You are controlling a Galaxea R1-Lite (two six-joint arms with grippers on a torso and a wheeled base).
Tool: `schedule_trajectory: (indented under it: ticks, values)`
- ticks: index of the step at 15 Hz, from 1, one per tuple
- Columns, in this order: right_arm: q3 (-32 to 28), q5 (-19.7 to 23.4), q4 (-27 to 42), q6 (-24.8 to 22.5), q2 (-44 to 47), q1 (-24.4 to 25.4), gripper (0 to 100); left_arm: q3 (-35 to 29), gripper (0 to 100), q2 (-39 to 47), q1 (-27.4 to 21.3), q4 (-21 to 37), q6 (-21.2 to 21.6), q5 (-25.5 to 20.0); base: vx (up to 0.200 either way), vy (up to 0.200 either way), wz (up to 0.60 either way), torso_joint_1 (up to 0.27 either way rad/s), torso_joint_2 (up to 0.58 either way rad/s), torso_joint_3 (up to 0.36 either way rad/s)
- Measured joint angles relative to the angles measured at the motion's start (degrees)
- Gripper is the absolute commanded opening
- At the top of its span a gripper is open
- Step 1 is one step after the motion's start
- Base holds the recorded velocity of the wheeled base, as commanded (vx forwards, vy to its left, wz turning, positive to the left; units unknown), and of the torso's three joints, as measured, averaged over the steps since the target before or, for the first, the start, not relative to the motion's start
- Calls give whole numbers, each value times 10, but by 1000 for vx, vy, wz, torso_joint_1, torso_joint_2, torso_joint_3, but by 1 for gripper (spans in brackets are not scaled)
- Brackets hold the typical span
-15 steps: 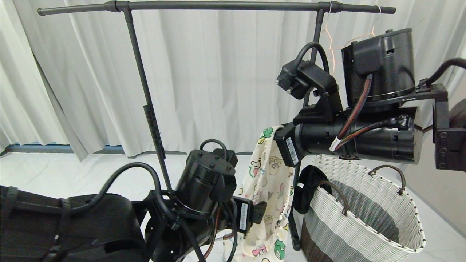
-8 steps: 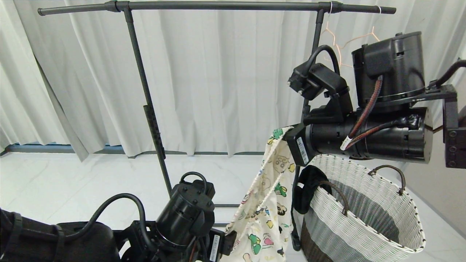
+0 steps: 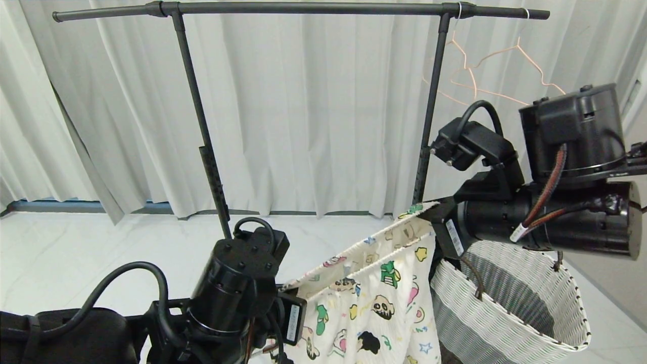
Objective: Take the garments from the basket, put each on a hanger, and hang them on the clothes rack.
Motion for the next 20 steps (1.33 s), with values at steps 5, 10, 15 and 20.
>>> schedule_trajectory:
  ticks: [5, 10, 15, 20]
  values:
    - [65, 0, 44, 0, -76, -10, 0, -38, 0, -64, 71, 15, 210, -91, 0, 0, 0, 0, 0, 0]
    - [23, -5, 49, 0, -119, -18, 0, -248, 0, -109, 98, 216, 244, -145, 0, 0, 0, 0, 0, 0]
    - [-114, -3, 110, 0, -107, -38, 0, -443, 0, -129, 68, 407, 246, -182, 0, 0, 0, 0, 0, 0]
    - [-152, -3, 132, -3, -99, -40, 0, -456, 0, -147, 45, 410, 248, -179, 0, 0, 0, 0, 0, 0]
